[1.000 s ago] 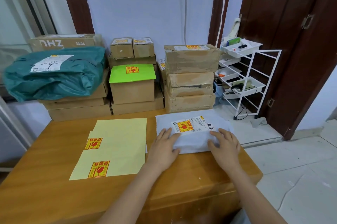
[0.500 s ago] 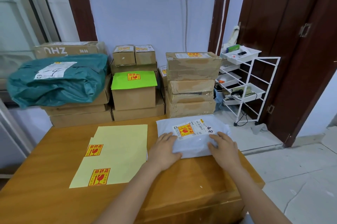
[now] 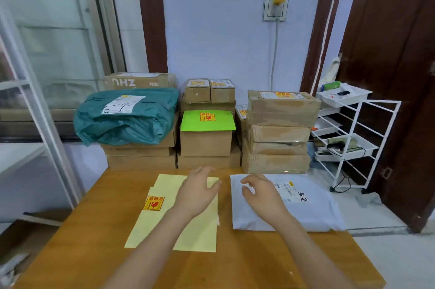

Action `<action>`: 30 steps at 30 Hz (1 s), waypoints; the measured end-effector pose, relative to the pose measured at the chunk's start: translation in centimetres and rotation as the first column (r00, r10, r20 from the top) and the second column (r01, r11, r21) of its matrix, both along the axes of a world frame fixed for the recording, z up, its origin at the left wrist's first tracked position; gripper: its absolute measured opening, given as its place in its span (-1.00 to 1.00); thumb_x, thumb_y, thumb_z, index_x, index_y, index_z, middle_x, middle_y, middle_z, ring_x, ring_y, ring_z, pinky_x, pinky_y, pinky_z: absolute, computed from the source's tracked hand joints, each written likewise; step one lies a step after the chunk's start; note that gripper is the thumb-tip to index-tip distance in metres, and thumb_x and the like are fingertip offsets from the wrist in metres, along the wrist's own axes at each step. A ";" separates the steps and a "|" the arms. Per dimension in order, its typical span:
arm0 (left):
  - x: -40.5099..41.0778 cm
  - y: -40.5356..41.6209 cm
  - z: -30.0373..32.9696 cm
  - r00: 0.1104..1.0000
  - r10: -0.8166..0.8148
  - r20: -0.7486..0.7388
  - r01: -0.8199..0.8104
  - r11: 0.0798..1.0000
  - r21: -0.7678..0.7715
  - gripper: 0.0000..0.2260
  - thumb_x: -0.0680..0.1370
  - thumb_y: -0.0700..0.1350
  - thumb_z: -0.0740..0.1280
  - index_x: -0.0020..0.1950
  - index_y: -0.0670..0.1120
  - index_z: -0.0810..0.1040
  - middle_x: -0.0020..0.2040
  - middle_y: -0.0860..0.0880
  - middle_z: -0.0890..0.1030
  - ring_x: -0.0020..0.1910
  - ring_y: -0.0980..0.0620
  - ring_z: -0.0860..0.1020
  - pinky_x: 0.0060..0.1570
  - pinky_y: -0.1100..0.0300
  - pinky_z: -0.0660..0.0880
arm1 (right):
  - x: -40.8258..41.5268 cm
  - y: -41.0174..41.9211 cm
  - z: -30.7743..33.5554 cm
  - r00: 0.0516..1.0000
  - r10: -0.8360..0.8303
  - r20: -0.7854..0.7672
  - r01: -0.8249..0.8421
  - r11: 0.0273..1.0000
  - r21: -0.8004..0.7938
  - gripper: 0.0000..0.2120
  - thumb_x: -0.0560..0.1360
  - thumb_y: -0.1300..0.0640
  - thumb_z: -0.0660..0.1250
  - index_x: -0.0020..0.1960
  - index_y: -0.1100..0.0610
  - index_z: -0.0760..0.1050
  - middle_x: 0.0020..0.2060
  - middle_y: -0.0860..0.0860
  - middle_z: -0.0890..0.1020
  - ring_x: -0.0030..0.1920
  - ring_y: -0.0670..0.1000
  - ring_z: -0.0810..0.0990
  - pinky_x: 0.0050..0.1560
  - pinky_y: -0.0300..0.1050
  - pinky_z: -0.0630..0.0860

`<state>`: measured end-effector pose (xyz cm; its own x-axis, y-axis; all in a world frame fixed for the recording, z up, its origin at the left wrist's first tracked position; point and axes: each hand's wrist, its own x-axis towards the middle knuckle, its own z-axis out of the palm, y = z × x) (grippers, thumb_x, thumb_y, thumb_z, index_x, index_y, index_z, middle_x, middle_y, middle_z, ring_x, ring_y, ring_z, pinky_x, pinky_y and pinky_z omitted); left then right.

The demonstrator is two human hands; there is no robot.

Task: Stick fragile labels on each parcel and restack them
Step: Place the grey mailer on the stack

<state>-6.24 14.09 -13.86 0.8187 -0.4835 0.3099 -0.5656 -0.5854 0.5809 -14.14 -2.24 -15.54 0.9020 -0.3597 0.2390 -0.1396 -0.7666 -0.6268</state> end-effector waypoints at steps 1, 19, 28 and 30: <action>0.7 1.0 0.8 0.999 0.042 0.009 -0.041 0.998 -0.050 -0.64 0.58 0.01 0.25 0.37 -0.01 0.40 0.35 0.02 0.42 0.34 0.04 0.36 0.16 0.22 0.33 | 0.6 0.8 0.6 1.000 0.028 0.003 -0.028 1.000 -0.003 -0.76 0.58 0.15 0.21 0.20 0.13 0.53 0.17 -0.03 0.49 0.08 -0.01 0.53 0.09 -0.12 0.47; 15.1 16.2 9.6 0.844 0.534 -0.058 -0.476 0.693 -0.542 -0.72 0.56 -0.12 0.26 0.25 -0.17 0.45 0.15 -0.11 0.52 0.16 -0.15 0.49 0.15 -0.13 0.45 | 13.7 9.2 9.9 0.964 0.194 0.180 -0.226 0.959 0.174 -0.63 0.59 0.13 0.18 0.39 0.16 0.37 0.30 0.05 0.49 0.24 0.00 0.48 0.17 -0.20 0.38; 19.4 16.7 10.0 0.841 0.407 -0.355 -0.540 0.604 -0.586 -0.49 0.59 -0.01 0.26 0.49 -0.07 0.19 0.30 -0.13 0.43 0.12 -0.17 0.48 0.01 -0.01 0.46 | 19.8 12.5 11.0 0.944 0.214 0.250 -0.307 0.847 0.435 -0.42 0.56 -0.04 0.21 0.53 -0.02 0.13 0.44 -0.01 0.28 0.38 0.04 0.37 0.39 0.07 0.34; 19.9 16.5 9.6 0.838 0.338 -0.429 -0.544 0.581 -0.605 -0.44 0.58 0.03 0.27 0.52 0.02 0.13 0.35 -0.14 0.41 0.16 -0.20 0.49 0.09 -0.08 0.50 | 20.6 13.0 11.2 0.943 0.232 0.237 -0.324 0.800 0.505 -0.41 0.59 -0.04 0.19 0.55 -0.02 0.06 0.46 -0.04 0.22 0.44 0.00 0.27 0.44 0.01 0.25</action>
